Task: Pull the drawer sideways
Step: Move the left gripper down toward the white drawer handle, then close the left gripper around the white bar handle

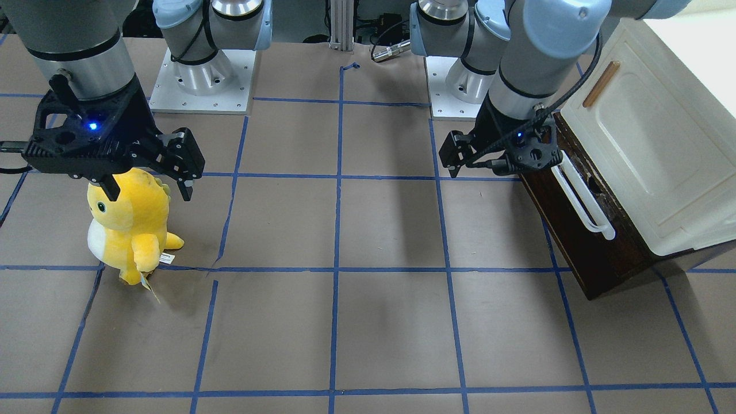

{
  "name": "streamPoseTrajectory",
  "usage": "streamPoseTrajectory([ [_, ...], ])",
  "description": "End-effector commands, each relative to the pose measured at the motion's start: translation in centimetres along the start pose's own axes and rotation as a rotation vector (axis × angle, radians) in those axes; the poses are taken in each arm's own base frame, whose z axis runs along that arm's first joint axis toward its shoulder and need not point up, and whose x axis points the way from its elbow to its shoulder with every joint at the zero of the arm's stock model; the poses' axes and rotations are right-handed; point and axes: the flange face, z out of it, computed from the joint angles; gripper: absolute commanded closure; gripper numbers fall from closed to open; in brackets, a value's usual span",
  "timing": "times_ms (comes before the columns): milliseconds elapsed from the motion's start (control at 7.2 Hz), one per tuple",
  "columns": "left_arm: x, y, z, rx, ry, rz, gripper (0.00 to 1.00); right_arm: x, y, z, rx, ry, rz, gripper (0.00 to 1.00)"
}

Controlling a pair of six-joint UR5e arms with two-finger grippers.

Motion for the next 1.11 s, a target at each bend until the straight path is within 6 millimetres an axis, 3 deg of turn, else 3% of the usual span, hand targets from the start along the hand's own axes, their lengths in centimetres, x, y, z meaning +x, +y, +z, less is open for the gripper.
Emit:
streamPoseTrajectory([
  [0,-1.1,-1.1,4.7,-0.030,-0.176,-0.021,0.00,0.0,0.0,0.0,0.000,0.000,0.000,0.00],
  [278,-2.7,-0.9,9.4,-0.090,-0.383,-0.025,0.00,0.0,0.0,0.0,0.000,0.000,0.000,0.00],
  [556,-3.9,-0.4,11.8,-0.126,-0.511,-0.043,0.00,0.0,0.0,0.0,0.000,0.000,0.000,0.00],
  [972,-5.0,-0.7,16.8,-0.206,-0.859,-0.019,0.00,0.0,0.0,0.0,0.000,0.000,0.000,0.00],
])
